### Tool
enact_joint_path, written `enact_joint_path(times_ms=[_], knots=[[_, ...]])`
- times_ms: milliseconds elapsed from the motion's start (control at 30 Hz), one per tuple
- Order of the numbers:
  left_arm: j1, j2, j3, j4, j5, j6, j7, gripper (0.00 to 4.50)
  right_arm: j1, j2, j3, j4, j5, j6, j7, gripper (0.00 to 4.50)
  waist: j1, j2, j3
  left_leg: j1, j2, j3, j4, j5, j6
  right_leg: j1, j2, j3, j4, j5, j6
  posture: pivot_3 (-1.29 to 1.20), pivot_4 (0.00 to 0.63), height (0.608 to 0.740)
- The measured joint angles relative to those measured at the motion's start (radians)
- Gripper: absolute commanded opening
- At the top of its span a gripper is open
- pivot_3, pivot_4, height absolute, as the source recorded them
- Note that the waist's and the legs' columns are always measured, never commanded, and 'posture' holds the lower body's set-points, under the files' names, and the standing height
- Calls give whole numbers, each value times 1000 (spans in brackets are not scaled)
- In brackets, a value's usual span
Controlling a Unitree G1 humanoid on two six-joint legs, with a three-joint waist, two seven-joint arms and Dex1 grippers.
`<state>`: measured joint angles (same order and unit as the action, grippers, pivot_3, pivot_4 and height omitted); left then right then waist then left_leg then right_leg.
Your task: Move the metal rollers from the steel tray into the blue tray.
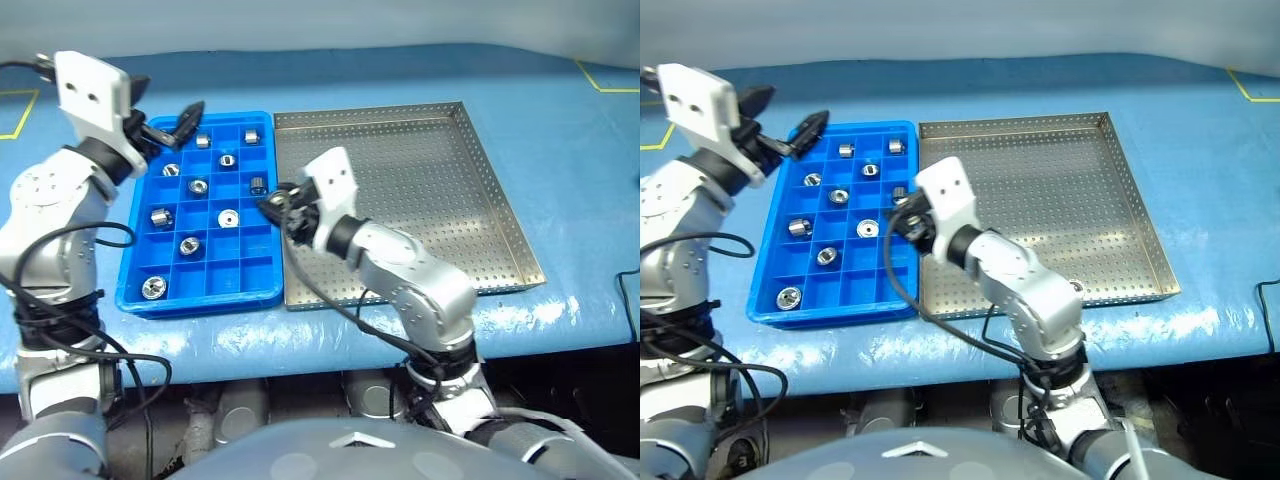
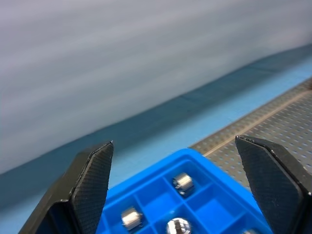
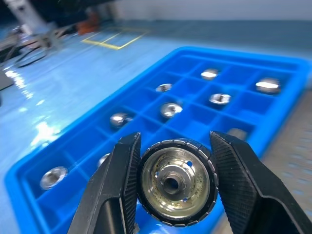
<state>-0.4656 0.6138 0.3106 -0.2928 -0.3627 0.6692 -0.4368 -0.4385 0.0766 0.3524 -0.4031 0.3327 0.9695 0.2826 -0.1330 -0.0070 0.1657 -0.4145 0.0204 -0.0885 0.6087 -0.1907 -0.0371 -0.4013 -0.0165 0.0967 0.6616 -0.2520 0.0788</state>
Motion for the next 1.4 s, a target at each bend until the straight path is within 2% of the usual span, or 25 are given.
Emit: enact_joint_path(times_ms=[167, 333, 533, 900, 1133, 1333, 1400], knots=[[20, 25, 22, -31, -2, 24, 21, 4354, -37, 80, 113, 153, 1, -10, 25, 2106, 29, 0, 0, 0, 0, 0, 0, -1, -2, 0, -1, 0, 0, 2, -4, 45, 150, 740], [77, 25, 16, -83, -6, 58, 29, 4354, -30, 82, 179, 207, 0, -7, 26, 2106, 62, -3, 1, 0, 0, 0, 0, -1, -2, 0, -1, -2, 0, 2, -5, 75, 150, 740], [105, 24, 16, -112, -13, 83, 43, 4354, -28, 81, 180, 217, -3, 1, 6, 2106, 76, -3, 0, 0, 0, -1, 0, 0, -3, 0, -1, -2, 1, 1, -2, 63, 150, 740], [87, 12, -30, -74, -7, 61, 41, 4354, -5, 67, 138, 217, -11, 8, -33, 2106, 66, -3, 0, 1, 0, -1, 0, 0, -3, -1, -1, -2, 1, 1, -3, -6, 150, 740], [51, 12, -49, -23, -2, 32, 36, 4354, 8, 59, 122, 201, -8, 21, -40, 4133, 56, -3, 0, 0, 0, 0, 0, 0, -3, -1, -1, -2, 1, 1, -3, -27, 150, 740], [49, -1, -69, -15, -1, 19, 32, 4354, 22, 30, 114, 142, -21, -4, -42, 4133, 49, -3, 0, 0, 0, 0, 0, 0, -3, -1, -1, -2, 1, 1, -3, -58, 150, 740], [37, -25, -88, -13, -10, 15, 21, 4354, 10, -111, 131, 22, -60, -14, -22, 4133, 55, -3, 1, -1, -2, 0, 2, 0, -4, 0, -3, -3, 0, 0, -2, -82, 150, 740]])
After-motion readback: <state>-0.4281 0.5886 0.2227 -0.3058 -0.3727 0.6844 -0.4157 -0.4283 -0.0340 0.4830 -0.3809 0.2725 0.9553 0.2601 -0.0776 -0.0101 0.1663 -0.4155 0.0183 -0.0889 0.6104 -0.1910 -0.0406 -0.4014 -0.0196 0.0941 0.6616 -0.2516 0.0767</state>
